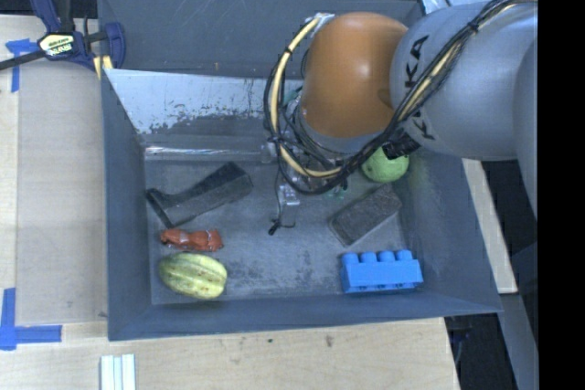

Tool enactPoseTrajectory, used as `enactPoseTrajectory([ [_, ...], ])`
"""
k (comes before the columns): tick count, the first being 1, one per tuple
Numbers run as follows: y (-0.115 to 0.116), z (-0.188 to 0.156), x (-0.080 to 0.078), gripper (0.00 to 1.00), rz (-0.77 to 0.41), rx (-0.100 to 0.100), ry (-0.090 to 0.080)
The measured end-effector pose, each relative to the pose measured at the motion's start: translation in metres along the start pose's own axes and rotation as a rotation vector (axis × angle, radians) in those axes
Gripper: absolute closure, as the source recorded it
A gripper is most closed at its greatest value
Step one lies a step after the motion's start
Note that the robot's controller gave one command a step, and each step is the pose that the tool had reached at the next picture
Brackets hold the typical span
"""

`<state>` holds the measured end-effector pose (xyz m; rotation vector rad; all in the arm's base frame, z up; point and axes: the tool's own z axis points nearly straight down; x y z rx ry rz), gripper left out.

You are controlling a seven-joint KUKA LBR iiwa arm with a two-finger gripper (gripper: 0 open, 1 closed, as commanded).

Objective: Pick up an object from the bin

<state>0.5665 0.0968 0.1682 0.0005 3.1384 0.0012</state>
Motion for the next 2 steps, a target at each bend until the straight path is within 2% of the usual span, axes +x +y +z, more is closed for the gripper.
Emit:
enactPoseTrajectory([
  [1,0.036,0.046,-0.024,0.00,-0.093,-0.001,-0.005],
  [2,0.091,0.050,-0.029,0.00,-0.106,0.000,0.001],
])
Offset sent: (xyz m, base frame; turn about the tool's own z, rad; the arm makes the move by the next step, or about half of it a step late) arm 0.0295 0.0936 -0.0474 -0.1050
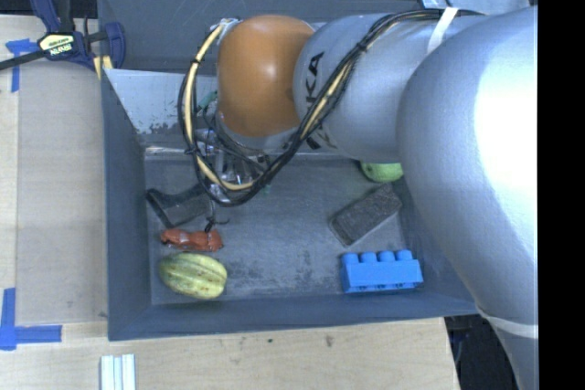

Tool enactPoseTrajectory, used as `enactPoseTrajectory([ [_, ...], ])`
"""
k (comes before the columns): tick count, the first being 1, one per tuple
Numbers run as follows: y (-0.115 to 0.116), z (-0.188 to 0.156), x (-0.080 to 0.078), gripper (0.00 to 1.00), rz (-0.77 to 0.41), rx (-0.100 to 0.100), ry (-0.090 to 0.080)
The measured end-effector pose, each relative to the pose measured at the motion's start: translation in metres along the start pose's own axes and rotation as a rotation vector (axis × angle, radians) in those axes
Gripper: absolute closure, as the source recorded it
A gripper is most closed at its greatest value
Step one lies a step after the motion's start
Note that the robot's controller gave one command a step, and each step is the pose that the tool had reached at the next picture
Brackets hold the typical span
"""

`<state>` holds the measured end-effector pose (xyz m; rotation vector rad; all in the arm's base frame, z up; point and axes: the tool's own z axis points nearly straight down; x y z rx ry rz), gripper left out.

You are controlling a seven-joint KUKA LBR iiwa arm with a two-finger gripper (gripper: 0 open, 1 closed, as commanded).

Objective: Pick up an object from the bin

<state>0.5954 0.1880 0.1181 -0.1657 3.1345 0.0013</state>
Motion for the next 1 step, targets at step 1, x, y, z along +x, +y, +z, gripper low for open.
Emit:
enactPoseTrajectory([
  [1,-0.0031,0.0024,-0.0080,0.00,-0.116,0.000,-0.007],
])
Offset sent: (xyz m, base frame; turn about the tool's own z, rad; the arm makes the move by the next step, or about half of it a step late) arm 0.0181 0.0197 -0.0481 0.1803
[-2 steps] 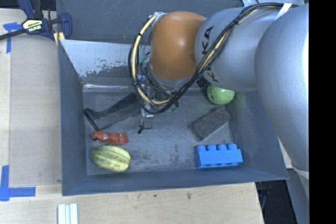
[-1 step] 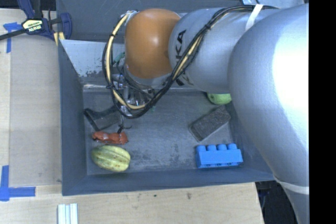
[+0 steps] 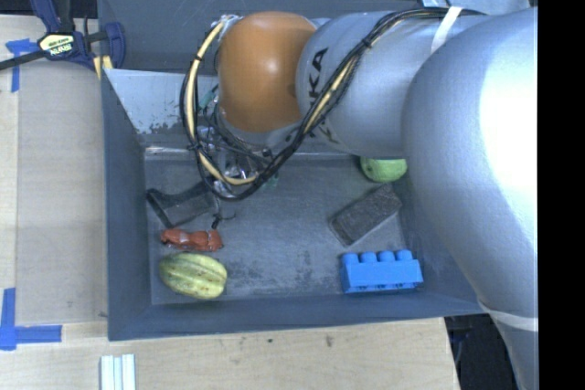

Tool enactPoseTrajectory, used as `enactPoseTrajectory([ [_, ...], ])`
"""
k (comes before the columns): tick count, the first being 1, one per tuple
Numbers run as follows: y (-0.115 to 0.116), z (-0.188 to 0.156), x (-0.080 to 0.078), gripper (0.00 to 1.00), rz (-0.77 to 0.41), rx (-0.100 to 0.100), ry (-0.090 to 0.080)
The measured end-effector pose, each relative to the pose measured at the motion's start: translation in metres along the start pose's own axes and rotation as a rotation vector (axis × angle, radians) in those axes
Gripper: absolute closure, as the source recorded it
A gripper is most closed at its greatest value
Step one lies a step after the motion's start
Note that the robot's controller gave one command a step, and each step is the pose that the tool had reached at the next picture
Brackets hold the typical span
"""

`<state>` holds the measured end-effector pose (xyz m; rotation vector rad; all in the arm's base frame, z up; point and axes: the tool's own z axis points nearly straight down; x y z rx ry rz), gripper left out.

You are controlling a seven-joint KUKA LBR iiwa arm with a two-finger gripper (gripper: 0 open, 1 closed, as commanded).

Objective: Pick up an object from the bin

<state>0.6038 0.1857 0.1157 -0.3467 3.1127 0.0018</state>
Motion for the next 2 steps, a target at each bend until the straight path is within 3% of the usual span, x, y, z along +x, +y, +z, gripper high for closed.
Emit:
enactPoseTrajectory([
  [1,0.008,0.026,-0.008,0.00,0.137,0.002,0.005],
  [2,0.023,0.043,-0.021,1.00,0.064,0.000,-0.006],
])
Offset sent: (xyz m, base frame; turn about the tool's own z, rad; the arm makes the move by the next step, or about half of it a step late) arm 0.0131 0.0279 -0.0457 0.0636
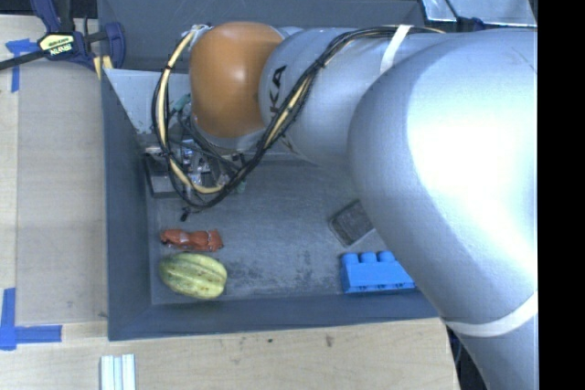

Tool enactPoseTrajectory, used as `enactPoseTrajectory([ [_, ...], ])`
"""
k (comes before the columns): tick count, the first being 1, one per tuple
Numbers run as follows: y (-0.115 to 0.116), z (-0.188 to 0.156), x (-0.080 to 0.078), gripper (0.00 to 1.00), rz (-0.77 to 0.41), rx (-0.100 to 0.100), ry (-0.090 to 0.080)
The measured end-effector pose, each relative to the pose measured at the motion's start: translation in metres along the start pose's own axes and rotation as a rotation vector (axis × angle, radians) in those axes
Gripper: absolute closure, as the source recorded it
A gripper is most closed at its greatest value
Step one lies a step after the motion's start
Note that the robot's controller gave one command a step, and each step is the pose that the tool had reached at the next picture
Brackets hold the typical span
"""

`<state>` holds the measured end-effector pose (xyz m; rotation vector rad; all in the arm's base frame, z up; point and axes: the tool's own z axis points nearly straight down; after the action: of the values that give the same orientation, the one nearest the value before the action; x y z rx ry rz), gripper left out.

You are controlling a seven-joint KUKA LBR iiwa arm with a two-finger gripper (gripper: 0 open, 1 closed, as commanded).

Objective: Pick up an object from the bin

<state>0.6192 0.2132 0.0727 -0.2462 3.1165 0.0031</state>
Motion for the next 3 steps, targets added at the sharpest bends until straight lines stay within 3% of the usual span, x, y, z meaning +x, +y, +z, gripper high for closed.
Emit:
enactPoseTrajectory([
  [3,0.000,-0.012,0.003,1.00,0.001,0.001,0.007],
])
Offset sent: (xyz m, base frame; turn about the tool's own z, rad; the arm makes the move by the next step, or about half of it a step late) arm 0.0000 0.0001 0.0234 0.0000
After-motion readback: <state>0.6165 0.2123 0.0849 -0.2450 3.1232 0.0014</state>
